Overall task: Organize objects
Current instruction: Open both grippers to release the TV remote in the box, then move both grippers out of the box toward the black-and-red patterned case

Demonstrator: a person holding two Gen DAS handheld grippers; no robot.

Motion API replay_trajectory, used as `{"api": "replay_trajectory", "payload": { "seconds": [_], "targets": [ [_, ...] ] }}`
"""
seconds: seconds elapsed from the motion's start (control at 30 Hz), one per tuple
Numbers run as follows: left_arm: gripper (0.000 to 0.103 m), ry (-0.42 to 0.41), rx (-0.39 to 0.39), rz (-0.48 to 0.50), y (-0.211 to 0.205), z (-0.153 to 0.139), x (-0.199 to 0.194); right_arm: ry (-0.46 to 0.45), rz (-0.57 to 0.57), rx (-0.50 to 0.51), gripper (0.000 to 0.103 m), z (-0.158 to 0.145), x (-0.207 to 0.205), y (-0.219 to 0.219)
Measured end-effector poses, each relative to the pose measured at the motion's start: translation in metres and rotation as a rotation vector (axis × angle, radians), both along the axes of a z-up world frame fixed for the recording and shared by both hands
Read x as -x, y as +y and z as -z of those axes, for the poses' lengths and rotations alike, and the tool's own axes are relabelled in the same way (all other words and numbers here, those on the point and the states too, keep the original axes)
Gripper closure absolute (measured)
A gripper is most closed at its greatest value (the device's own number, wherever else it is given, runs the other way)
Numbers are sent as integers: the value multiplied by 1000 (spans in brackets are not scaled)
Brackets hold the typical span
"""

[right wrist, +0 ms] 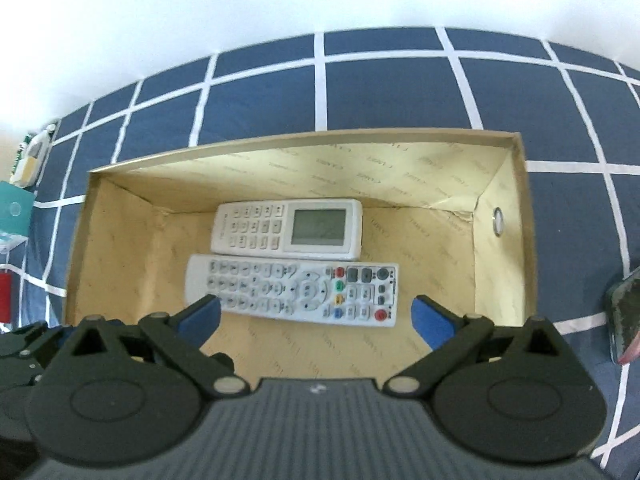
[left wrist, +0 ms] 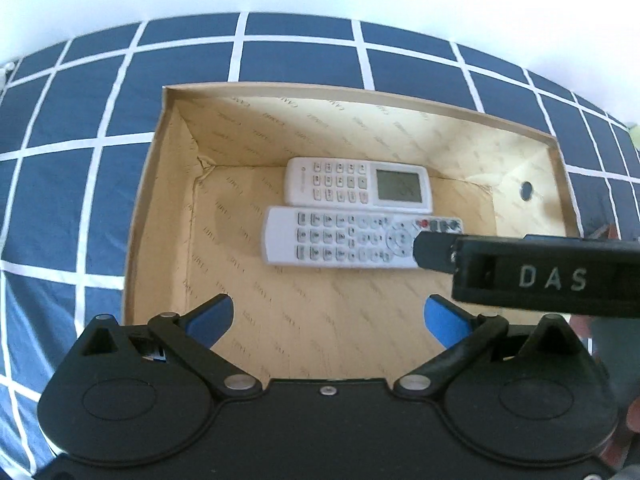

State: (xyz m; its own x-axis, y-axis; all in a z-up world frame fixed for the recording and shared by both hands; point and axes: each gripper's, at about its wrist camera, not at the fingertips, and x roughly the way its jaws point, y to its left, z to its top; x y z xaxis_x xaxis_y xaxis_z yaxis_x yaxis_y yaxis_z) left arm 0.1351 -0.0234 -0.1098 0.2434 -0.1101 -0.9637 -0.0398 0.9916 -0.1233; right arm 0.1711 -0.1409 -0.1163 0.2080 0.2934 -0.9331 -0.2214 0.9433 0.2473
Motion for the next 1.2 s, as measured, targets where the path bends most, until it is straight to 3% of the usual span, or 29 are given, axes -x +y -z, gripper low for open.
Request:
{"api": "replay_trajectory", "payload": {
  "seconds": [0.67, 1.2],
  "targets": [
    [0, -113, -27, -4, -30, -70, 96, -132, 21, -30, 0, -83, 88, -55],
    [0, -144, -43, 14, -95, -92, 138, -169, 57, -43, 0, -109, 135, -130]
  ]
}}
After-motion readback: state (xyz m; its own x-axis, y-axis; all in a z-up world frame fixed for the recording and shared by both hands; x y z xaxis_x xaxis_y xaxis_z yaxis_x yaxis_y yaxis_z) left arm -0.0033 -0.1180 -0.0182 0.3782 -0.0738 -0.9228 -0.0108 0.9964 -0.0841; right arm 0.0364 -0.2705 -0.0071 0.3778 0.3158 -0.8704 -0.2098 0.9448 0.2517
